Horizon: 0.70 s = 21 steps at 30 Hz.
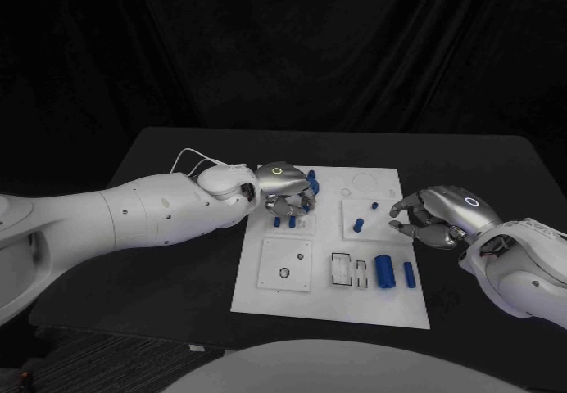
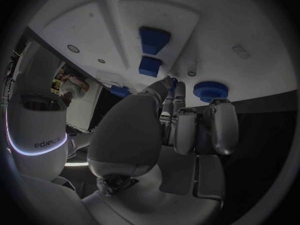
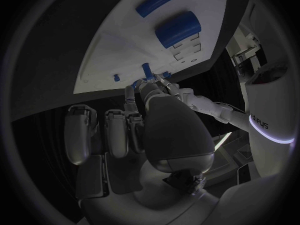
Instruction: Assemble the parts on the task board
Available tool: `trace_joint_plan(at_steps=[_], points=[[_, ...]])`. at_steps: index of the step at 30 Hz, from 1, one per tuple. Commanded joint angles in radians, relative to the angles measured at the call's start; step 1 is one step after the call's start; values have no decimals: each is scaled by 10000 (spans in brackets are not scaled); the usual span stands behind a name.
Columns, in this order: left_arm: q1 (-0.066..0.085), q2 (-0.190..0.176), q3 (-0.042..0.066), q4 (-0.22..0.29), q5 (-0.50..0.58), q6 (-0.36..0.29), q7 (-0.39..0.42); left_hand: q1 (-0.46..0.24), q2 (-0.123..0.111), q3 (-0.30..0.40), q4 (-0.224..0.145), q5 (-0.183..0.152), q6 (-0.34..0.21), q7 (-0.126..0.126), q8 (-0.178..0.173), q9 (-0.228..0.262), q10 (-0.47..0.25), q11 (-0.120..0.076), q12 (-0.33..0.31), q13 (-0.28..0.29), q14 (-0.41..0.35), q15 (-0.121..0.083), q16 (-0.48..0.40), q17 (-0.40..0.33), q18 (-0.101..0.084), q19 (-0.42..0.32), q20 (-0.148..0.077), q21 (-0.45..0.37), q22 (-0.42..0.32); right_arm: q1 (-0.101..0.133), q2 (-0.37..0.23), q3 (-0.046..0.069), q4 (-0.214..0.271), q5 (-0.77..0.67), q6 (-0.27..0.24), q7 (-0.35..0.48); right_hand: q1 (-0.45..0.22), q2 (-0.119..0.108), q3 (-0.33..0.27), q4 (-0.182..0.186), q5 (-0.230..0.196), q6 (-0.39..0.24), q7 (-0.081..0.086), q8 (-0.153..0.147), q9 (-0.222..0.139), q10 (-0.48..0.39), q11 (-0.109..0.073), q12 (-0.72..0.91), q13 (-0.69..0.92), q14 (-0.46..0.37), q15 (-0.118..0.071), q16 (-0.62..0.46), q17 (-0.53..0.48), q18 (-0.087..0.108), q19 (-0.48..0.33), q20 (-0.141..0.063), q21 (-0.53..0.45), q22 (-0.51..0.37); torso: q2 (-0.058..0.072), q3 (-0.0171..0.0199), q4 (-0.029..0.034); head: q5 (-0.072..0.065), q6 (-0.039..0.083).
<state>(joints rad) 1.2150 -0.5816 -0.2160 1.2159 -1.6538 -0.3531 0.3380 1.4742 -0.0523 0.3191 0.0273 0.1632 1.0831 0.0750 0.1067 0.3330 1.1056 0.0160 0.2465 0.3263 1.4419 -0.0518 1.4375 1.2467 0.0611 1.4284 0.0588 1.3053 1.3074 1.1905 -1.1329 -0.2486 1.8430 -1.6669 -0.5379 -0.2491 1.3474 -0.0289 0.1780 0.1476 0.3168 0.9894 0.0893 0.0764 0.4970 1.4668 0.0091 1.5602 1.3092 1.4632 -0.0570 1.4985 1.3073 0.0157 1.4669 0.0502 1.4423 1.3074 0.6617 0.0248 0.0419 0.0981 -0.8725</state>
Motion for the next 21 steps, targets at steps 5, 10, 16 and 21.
trace_joint_plan(at_steps=[5, 10, 16, 21], points=[[512, -467, 20, 569, -10, 27, -132, -10, -41, 66, -49, -117, 73, -61, -149, -60, 28, -39, -334, -167, -111, -19, -224, -389, 59, -67, 30, -265, 1741, -21, 0, 4, 10, 8, 92, -24, 55, -39, 39, 0, 19, 66, -25, -22, -18, 914, -68, -43, 2437, 740, -66, -37, 864, 182, 452, -36, -30, 2184, 10, 10, 23, 9, -2], [652, -777, 19, 744, -10, 218, -221, -57, -70, 59, -29, -138, 125, -71, -157, -69, 84, -47, -414, -223, -62, -25, -186, -290, 64, -80, 27, -295, 1735, -21, -12, 4, 13, 8, 120, -25, 56, -41, 40, -1, 12, 65, -25, -23, -18, 913, -68, -44, 2435, 740, -66, -37, 864, 182, 452, -36, -30, 2184, 22, -1, 25, 16, -2], [691, -988, 18, 797, -10, 460, -273, -111, -94, 47, 3, -163, 137, -74, -179, -82, 115, -47, -482, -270, -59, -31, -198, -326, 67, -85, 16, -311, 1732, -21, -27, 4, 16, 8, 132, -16, 64, -43, 44, -7, -3, 65, -26, -24, -19, 904, -69, -55, 2422, 738, -66, -40, 857, 183, 450, -36, -33, 2183, 19, -20, -2, 25, -2], [668, -1094, 16, 864, -10, 560, -320, -140, -110, 46, 23, -167, 158, -78, -195, -92, 171, -51, -534, -307, 44, -43, -93, -114, 65, -79, 2, -307, 1736, -29, -38, 4, 16, 8, 108, -27, 73, -44, 48, -13, -13, 66, -28, -25, -20, 899, -71, -61, 2415, 740, -66, -37, 864, 185, 446, -36, -42, 2180, 31, -29, 8, 42, -2]])
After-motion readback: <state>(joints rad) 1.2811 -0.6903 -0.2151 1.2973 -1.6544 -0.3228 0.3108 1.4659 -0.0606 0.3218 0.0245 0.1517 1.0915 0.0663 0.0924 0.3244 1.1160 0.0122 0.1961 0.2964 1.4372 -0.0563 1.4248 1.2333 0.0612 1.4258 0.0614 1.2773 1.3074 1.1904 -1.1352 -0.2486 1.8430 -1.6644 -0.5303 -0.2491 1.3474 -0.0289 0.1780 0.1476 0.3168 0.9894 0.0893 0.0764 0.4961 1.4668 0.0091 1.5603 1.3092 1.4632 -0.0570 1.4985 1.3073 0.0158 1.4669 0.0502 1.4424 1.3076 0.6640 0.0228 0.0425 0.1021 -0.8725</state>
